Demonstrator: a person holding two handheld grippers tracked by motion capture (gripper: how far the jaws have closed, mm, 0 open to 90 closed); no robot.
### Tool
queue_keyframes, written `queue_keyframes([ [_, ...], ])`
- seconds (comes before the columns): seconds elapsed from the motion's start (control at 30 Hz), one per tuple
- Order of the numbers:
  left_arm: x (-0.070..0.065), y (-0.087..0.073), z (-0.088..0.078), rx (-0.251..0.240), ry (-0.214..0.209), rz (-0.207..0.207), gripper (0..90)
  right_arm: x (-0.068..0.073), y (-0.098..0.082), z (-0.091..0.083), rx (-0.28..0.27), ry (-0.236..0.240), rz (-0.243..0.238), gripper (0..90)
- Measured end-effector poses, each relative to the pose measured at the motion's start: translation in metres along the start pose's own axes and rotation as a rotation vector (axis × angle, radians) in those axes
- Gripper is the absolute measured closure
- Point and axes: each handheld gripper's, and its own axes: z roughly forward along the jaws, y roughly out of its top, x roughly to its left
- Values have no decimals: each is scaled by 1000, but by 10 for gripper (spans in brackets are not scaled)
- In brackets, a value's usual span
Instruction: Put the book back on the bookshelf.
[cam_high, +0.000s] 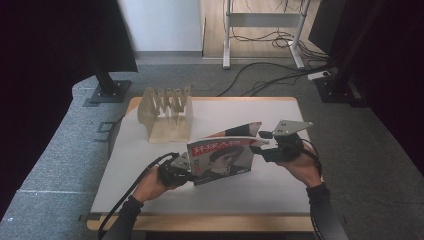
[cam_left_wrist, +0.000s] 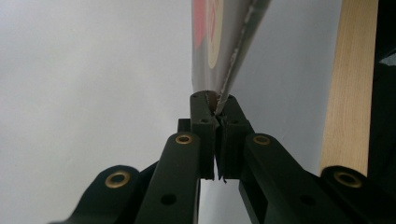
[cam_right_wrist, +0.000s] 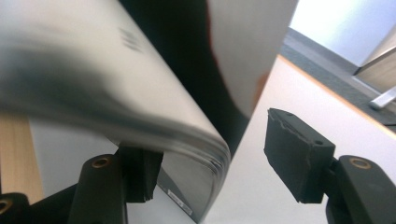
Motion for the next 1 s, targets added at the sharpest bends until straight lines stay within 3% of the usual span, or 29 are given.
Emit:
queue_keyframes([
  [0.23,1,1,0,4,-13,5,852,1,-5,0,-23,36,5,539],
  [0.43,-1,10,-8,-25,-30,18,767,3,-4,-2,-22,57,-4,561],
  [0.5,-3,15,-11,-3,-7,36,745,3,-3,-2,-15,54,-8,561],
  [0.6,-2,21,-17,-1,7,23,729,4,-2,-2,-15,56,-12,568],
  [1.0,-1,47,-51,-40,66,35,701,6,3,-4,-23,54,-19,588],
])
